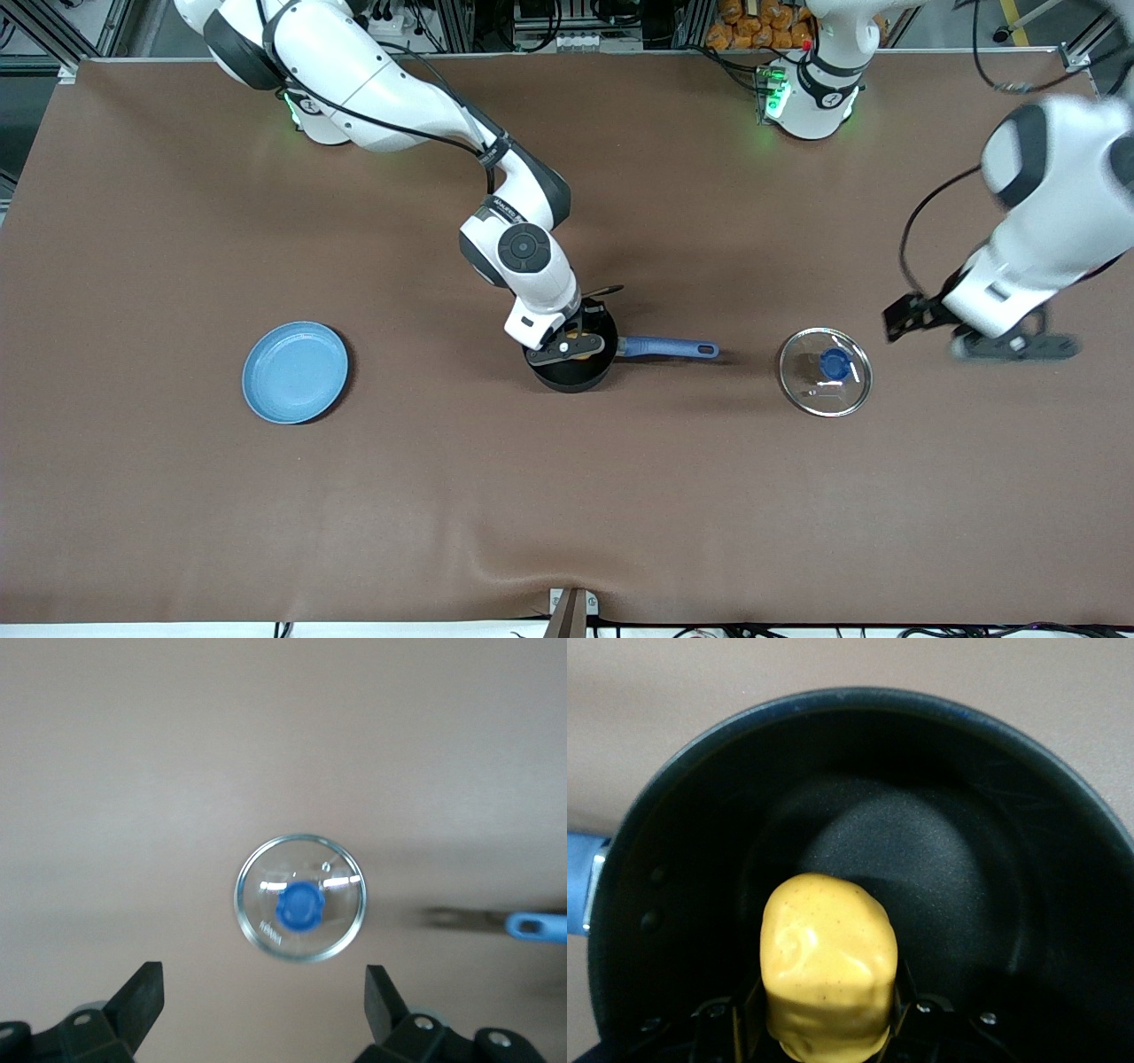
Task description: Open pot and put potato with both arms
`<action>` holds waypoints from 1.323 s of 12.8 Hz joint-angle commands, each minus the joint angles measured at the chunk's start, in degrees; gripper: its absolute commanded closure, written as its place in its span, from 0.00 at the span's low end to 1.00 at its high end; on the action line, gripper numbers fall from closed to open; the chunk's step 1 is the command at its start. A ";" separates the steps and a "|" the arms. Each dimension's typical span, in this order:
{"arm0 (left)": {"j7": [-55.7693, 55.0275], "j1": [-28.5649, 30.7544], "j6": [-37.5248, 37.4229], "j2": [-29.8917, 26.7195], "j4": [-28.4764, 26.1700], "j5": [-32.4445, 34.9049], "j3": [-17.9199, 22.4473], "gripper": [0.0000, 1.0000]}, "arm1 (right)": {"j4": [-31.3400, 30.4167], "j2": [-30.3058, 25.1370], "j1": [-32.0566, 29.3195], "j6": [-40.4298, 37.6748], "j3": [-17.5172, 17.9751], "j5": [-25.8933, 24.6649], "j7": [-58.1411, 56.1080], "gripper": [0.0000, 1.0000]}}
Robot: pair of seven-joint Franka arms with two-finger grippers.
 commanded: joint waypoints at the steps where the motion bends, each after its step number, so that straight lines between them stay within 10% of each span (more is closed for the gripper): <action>1: -2.43 -0.12 -14.14 1.24 13.67 -1.47 -0.37 0.00 | 1.92 1.00 0.80 -0.12 -0.88 -1.83 1.98 0.35; 6: -2.09 0.23 -26.12 -0.85 19.61 -1.38 -1.16 0.00 | 3.41 0.56 0.36 -0.91 -0.88 -1.83 1.71 0.00; 11: -1.65 -11.97 -28.59 -2.89 18.90 -3.13 11.73 0.00 | 7.72 -2.69 -0.78 -11.08 -0.88 -1.75 1.01 0.00; 17: -1.55 -13.66 -28.78 -4.65 16.70 -4.37 15.19 0.00 | 6.85 -17.97 -11.91 -31.46 -0.19 -1.05 -2.21 0.00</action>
